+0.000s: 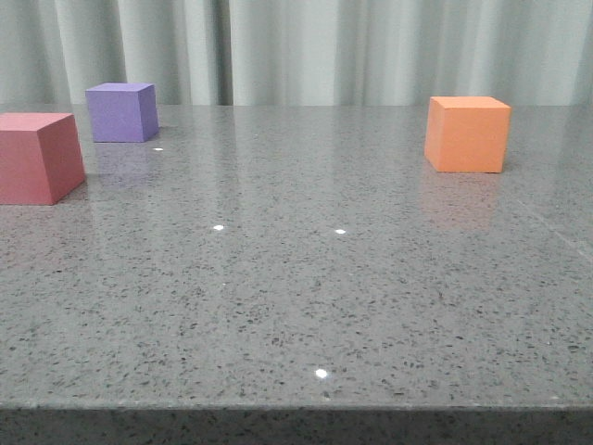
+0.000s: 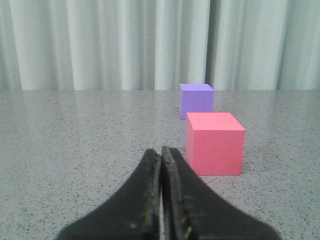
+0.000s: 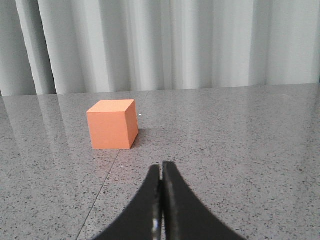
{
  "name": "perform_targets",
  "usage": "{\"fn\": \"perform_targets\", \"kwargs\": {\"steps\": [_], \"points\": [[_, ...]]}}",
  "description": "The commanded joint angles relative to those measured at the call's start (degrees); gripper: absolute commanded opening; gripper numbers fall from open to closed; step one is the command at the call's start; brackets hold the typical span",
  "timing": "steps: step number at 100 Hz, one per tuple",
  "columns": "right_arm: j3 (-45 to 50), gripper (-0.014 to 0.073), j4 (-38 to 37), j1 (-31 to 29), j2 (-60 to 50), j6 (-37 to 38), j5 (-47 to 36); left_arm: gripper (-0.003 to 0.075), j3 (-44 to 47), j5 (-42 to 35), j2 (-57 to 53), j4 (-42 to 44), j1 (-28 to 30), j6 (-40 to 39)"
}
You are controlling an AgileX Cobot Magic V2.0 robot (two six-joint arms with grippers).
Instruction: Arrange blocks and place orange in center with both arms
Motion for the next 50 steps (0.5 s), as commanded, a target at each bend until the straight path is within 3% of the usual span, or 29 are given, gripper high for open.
{"fn": "perform_targets", "kwargs": {"steps": [1,32,50], "points": [[-0.72,-0.0068,-0.08,-0.37,-1.20,-0.35,-5.27,-0.0020,2.40,-4.94,-1.79,-0.12,-0.06,-0.33],[-2.22,-0.0068,-0.03,-0.37,-1.20,-0.35,-8.20,-0.0020,2.40,-4.94,-1.79,-0.12,-0.06,-0.33],[-11.99,-0.0068,1.26,-0.37,0.89,-0.35,6.90,-0.0020,2.40,-4.94,-1.79,-0.12,-0.06,-0.33]]}}
